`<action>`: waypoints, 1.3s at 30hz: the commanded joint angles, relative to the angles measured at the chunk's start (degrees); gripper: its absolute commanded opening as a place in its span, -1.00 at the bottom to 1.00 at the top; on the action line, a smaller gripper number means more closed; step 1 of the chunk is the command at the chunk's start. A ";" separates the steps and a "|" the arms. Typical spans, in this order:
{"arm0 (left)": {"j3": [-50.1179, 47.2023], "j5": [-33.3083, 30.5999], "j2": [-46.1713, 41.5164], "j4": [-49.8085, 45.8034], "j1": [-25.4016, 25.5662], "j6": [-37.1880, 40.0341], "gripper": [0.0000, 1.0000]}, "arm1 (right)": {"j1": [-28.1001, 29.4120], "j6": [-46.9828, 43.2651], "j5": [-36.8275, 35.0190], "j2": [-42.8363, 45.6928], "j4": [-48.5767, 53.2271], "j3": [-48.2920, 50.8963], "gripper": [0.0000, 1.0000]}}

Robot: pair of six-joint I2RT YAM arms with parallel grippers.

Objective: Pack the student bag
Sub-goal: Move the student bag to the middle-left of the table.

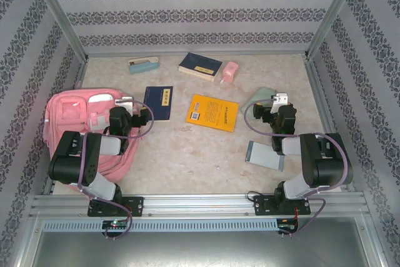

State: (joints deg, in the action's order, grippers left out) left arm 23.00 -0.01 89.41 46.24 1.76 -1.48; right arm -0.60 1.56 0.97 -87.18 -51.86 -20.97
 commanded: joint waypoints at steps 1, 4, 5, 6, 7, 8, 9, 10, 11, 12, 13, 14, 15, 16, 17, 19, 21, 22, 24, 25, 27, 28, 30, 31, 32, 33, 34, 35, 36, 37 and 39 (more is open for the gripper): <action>0.54 -2.86 -0.11 1.57 -1.25 0.51 0.99 | 0.21 0.52 0.97 0.31 -0.35 -0.99 0.96; 0.51 -2.83 -0.12 1.54 -1.25 0.51 0.99 | 0.23 0.54 0.93 0.31 -0.35 -0.96 0.96; 0.55 -2.89 -0.13 1.53 -1.32 0.51 0.99 | 0.19 0.55 0.93 0.34 -0.35 -1.00 0.96; 0.50 -2.89 -0.11 1.57 -1.24 0.51 0.98 | 0.18 0.55 0.96 0.30 -0.35 -1.00 0.96; 0.55 -2.89 -0.04 1.52 -1.23 0.51 0.99 | 0.17 0.51 0.91 0.33 -0.35 -1.00 0.96; 0.54 -2.86 -0.10 1.54 -1.23 0.50 0.99 | 0.27 0.55 0.89 0.33 -0.35 -0.98 0.96; 0.56 -2.89 -0.03 1.52 -1.24 0.51 0.99 | 0.23 0.50 0.92 0.29 -0.34 -0.98 0.96; 0.55 -2.91 -0.07 1.52 -1.23 0.51 0.99 | 0.24 0.54 0.93 0.30 -0.35 -1.00 0.96; 0.63 -2.89 -0.09 1.57 -1.24 0.51 0.98 | 0.17 0.50 0.94 0.31 -0.35 -1.00 0.97; 0.55 -2.89 -0.03 1.53 -1.24 0.46 0.99 | 0.20 0.52 0.96 0.32 -0.35 -0.93 0.96; 0.59 -2.89 -0.06 1.53 -1.29 0.51 0.99 | 0.16 0.61 0.95 0.27 -0.35 -0.97 0.96; 0.55 -2.88 -0.08 1.53 -1.25 0.51 0.99 | 0.16 0.62 1.00 0.33 -0.33 -1.00 0.96; 0.57 -2.87 -0.11 1.56 -1.28 0.51 0.99 | 0.16 0.60 1.05 0.34 -0.35 -0.97 0.96; 0.59 -2.89 -0.09 1.55 -1.23 0.51 0.99 | 0.16 0.61 1.05 0.26 -0.35 -1.00 0.96; 0.54 -2.89 -0.11 1.51 -1.23 0.50 0.99 | 0.11 0.63 1.18 0.31 -0.35 -0.95 0.96; 0.55 -2.89 -0.13 1.52 -1.24 0.51 0.99 | 0.03 0.69 1.27 0.28 -0.35 -1.00 0.96; 0.62 -2.80 -0.13 1.48 -1.24 0.51 0.99 | -0.01 0.71 1.42 0.26 -0.35 -0.99 0.97; 0.64 -2.80 -0.16 1.45 -1.29 0.51 0.99 | -0.06 0.71 1.49 0.32 -0.35 -1.00 0.96; 0.77 -2.56 -0.21 1.05 -1.40 0.39 0.99 | -0.08 0.75 1.49 0.32 -0.40 -1.00 0.96; 0.81 -2.45 -0.28 0.96 -1.49 0.33 0.99 | -0.17 0.72 1.62 0.29 -0.43 -0.97 0.96; 0.74 -2.28 -0.23 0.89 -1.58 0.33 0.99 | -0.37 0.84 1.87 0.34 -0.44 -1.00 0.96; 0.81 -2.19 -0.25 0.87 -1.58 0.33 0.99 | -0.36 0.87 1.92 0.26 -0.40 -0.99 0.96; 0.78 -2.08 -0.22 0.92 -1.67 0.22 0.99 | -0.45 0.94 2.19 0.23 -0.35 -1.03 0.96; 0.81 -2.06 -0.24 0.96 -1.67 0.24 0.99 | -0.45 0.98 2.17 0.32 -0.35 -0.99 0.96; 0.77 -2.02 -0.24 1.00 -1.67 0.31 0.99 | -0.45 0.90 2.19 0.34 -0.35 -0.99 0.96; 0.74 -1.45 -0.27 0.90 -1.67 0.54 0.99 | -0.45 0.93 2.19 0.34 -0.43 -1.00 0.96; 1.03 -0.70 -0.37 0.38 -1.63 0.86 0.99 | -0.45 0.88 2.19 0.39 -0.44 -0.91 0.96; 1.40 -0.27 -0.85 -0.72 -1.67 1.11 0.99 | -0.37 0.96 1.87 0.47 -0.67 -0.76 0.96; 2.15 -0.65 -1.75 -2.42 -1.67 0.98 0.99 | -0.22 1.41 0.35 1.14 -0.59 -0.74 0.96; 3.31 -1.55 -3.10 -5.88 -1.67 0.78 0.99 | -0.19 1.72 -0.84 2.29 0.16 -0.61 0.96; 8.27 -5.40 -6.97 -17.94 -1.67 -1.26 0.99 | -0.13 2.31 -3.01 6.46 3.21 -0.39 0.96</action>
State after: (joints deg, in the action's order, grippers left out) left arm 25.54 -0.05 87.55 39.83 1.48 -1.69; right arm -0.62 2.11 0.89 -85.65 -50.15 -20.95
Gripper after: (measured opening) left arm 0.995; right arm 0.982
